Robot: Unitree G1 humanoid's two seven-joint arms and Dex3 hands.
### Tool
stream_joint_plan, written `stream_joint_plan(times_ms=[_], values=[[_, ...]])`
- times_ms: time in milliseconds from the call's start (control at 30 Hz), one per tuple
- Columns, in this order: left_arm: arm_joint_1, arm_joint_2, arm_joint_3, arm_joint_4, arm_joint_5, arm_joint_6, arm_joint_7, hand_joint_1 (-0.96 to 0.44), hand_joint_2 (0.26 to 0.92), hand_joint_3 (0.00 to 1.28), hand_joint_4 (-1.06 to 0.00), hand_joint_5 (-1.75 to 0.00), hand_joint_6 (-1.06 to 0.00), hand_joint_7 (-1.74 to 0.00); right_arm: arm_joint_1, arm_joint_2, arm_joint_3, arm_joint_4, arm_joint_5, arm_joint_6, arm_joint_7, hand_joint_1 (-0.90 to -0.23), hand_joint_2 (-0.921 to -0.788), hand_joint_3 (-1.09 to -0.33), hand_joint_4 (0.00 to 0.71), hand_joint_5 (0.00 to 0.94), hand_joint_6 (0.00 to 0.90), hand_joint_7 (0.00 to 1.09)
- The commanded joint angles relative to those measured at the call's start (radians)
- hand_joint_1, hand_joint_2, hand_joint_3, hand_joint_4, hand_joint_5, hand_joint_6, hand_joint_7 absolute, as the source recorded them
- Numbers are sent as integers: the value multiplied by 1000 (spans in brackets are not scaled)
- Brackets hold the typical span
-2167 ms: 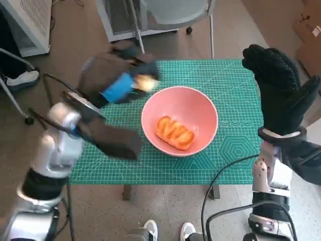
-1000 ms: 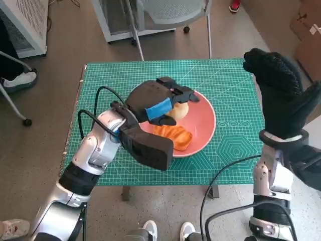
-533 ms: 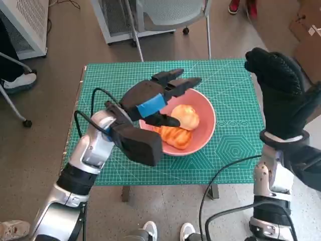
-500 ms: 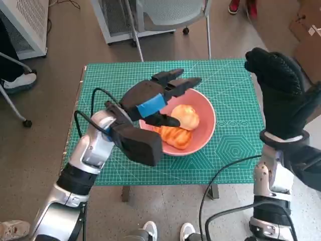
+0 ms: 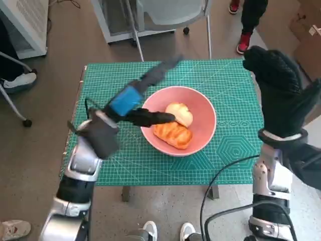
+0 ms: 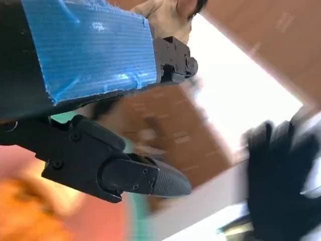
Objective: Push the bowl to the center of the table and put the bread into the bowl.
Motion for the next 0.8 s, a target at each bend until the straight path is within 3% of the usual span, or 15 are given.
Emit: stream_joint_plan(times_ms=[33,300,367,467,800], values=[[45,-76,60,-60,-149,-28,-9,-763,921,344,-4,-2,-139,-74,-19,-4,7,5,-21,19,-22,-472,-921,-527,402,6,450,11],[66,-124,97,-102,-235,-44,-14,-684,921,309,1,1,-117,-88,-55,-4,9,35,-46,15,-39,-481,-921,-502,412,7,452,10],[65,-124,103,-106,-239,-47,-17,-652,921,278,1,1,-48,-212,-65,-5,9,48,-49,12,-39,-487,-921,-486,406,3,450,9],[63,-124,109,-105,-241,-49,-21,-625,921,248,1,1,-15,-269,-76,-6,8,66,-50,8,-36,-494,-921,-475,405,2,451,8],[49,-128,124,-69,-222,-75,-17,-591,921,226,1,1,1,-302,-109,-7,16,113,-61,-8,-30,-498,-921,-450,417,6,474,18]])
